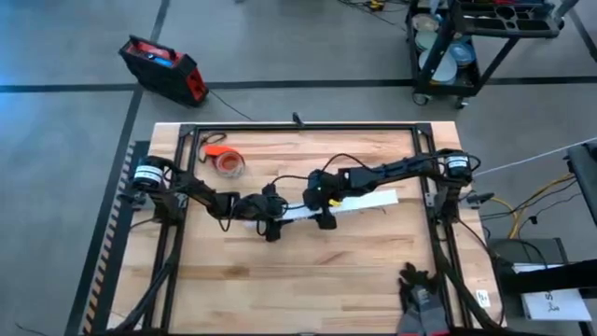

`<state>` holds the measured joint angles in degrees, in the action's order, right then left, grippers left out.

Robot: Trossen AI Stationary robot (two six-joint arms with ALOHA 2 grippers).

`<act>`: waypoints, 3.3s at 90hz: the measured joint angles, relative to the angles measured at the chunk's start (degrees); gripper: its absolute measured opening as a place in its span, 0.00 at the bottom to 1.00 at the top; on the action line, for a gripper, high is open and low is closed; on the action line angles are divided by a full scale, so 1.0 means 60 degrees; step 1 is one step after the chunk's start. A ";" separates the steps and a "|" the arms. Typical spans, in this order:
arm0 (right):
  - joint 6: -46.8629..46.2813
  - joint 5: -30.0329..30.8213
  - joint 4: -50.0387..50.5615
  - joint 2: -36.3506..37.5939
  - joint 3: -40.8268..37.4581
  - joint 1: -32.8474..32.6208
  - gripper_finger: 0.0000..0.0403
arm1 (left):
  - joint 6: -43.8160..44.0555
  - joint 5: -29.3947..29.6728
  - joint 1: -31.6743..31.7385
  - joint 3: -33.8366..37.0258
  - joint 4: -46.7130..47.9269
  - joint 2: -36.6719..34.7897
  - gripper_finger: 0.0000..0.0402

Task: Ziptie cables
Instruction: Close the white cable duct

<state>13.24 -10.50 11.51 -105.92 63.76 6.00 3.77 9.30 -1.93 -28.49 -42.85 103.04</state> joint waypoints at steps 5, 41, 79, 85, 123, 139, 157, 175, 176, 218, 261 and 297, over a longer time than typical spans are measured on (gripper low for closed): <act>-0.0073 0.0009 -0.0088 -0.0001 -0.0003 0.0000 0.66 | 0.0000 0.0004 0.0000 0.0004 -0.0004 0.0000 0.58; -0.0124 0.0058 -0.0960 -0.0173 -0.0079 -0.0018 0.54 | -0.0003 0.0090 0.0000 0.0049 0.0074 -0.0003 0.58; 0.0006 0.0036 -0.1691 -0.0586 0.0071 -0.0117 0.58 | -0.0011 0.0065 0.0000 0.0040 0.0144 -0.0121 0.59; 0.0120 0.0022 -0.1727 -0.0550 0.0049 -0.0117 0.61 | -0.0024 0.0050 0.0000 0.0039 0.0142 -0.0238 0.60; 0.0279 -0.0037 -0.1530 -0.0438 0.0013 -0.0120 0.77 | -0.0100 -0.0117 0.0011 0.0138 0.2063 -0.1837 0.65; 0.0238 -0.0007 -0.1511 -0.0424 -0.0033 -0.0120 0.73 | -0.0087 -0.0250 0.0011 0.0131 0.3623 -0.3160 0.67; 0.0277 0.0006 -0.1443 -0.0424 -0.0130 -0.0102 0.67 | 0.0848 -0.0557 -0.0003 0.0169 0.7314 -0.4951 0.66; 0.0289 0.0002 -0.1506 -0.0424 -0.0138 -0.0018 0.67 | 0.1137 -0.0444 -0.0153 0.0627 0.7145 -0.5469 0.62; 0.0285 0.0001 -0.1514 -0.0424 -0.0137 -0.0018 0.67 | 0.1137 -0.0439 -0.0150 0.0663 0.7055 -0.5442 0.62; 0.0229 0.0004 -0.1584 -0.0424 -0.0163 0.0007 0.75 | 0.1063 -0.0421 -0.0178 0.1129 0.4222 -0.3937 0.64; 0.0137 -0.0026 -0.2258 -0.0438 -0.0375 0.0004 0.74 | 0.1260 0.0072 -0.0564 0.1180 0.1758 -0.2052 0.68; 0.0233 0.0007 -0.2336 -0.0442 -0.0418 0.0004 0.74 | 0.1314 0.0831 -0.0776 0.1616 -0.0647 -0.1235 0.68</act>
<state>14.63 -10.46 -2.51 -108.57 61.25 6.03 11.65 14.28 -6.59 -18.80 -46.73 95.64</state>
